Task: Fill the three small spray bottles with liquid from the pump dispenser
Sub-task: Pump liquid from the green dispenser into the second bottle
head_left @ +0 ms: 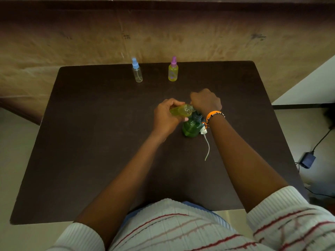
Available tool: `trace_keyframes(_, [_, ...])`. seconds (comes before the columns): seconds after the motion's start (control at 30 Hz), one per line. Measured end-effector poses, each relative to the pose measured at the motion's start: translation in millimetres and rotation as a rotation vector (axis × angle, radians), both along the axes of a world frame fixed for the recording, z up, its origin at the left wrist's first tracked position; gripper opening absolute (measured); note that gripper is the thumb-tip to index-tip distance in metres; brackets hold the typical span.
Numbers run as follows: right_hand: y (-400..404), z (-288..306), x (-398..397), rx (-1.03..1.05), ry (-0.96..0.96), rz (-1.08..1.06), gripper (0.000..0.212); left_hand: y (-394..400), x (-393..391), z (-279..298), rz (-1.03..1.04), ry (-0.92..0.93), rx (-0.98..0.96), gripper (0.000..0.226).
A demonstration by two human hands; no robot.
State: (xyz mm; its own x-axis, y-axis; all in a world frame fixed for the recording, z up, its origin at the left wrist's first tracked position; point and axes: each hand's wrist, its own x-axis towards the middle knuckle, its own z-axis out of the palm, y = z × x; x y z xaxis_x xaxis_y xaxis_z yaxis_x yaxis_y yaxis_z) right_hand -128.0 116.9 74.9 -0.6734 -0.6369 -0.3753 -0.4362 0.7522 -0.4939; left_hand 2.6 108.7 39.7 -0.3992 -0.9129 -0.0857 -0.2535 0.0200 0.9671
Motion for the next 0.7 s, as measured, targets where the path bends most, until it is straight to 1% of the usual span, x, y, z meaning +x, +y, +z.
trace_keyframes(0.13, [3.7, -6.5, 4.0, -0.100, 0.036, -0.123, 0.043, 0.5, -1.5, -4.3, 0.008, -0.003, -0.007, 0.047])
trace_keyframes(0.23, [4.6, -9.8, 4.9, -0.129, 0.055, -0.140, 0.042, 0.7, -1.9, -6.7, 0.010, -0.003, -0.006, 0.048])
trace_keyframes(0.37, [3.4, -10.7, 4.0, -0.119, 0.057, -0.116, 0.042, 0.9, -0.8, -5.1, 0.010, -0.003, -0.005, 0.050])
trace_keyframes(0.6, [-1.6, -2.0, -0.7, 0.014, 0.015, 0.028, 0.044, 0.7, 1.9, -0.2, -0.002, 0.007, 0.001, 0.048])
trace_keyframes(0.7, [-1.9, -3.6, -0.8, 0.012, 0.013, 0.022, 0.043, 1.3, 2.4, -0.4, -0.003, 0.012, 0.001, 0.048])
